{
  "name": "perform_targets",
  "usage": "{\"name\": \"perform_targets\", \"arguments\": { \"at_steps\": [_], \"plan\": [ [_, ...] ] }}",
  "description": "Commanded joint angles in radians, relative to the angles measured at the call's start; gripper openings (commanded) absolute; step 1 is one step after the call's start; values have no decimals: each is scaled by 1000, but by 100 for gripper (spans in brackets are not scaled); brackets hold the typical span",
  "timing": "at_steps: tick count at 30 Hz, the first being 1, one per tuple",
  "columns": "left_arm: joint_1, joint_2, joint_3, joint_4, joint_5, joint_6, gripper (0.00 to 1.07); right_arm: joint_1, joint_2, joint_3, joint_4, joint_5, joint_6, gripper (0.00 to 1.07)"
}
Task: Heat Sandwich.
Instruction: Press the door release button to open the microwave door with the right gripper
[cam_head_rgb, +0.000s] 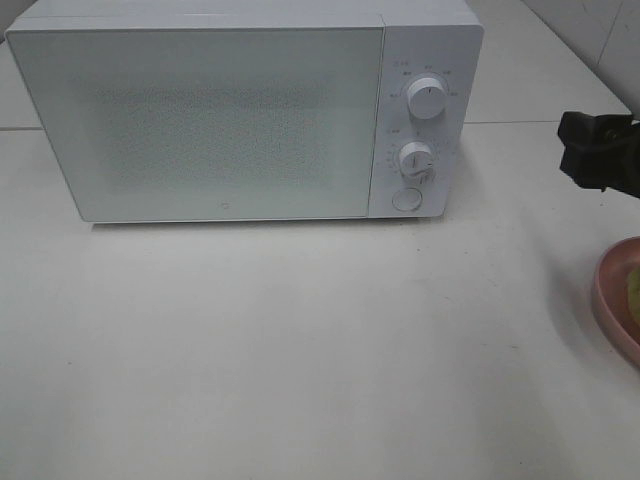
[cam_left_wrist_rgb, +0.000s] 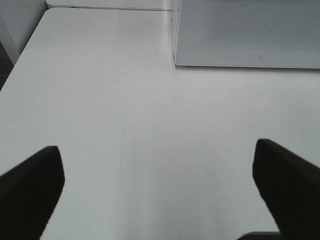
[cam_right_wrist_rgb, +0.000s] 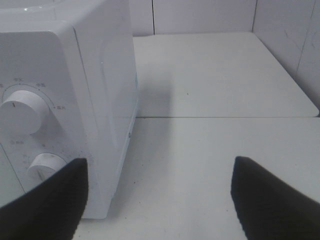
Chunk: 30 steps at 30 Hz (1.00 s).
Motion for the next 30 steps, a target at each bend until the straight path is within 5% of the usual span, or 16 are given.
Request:
{"name": "perform_targets", "arguments": {
  "at_steps": [1, 11, 30],
  "plan": [
    [6, -17, 1, -5, -14, -5, 98, 78, 42, 35, 113, -155, -100, 76],
    [6, -17, 1, -5, -14, -5, 98, 340, 234, 51, 341, -356, -195, 76],
    [6, -17, 1, -5, -14, -5, 98, 645, 419, 47, 646, -467, -193, 76]
  ]
}}
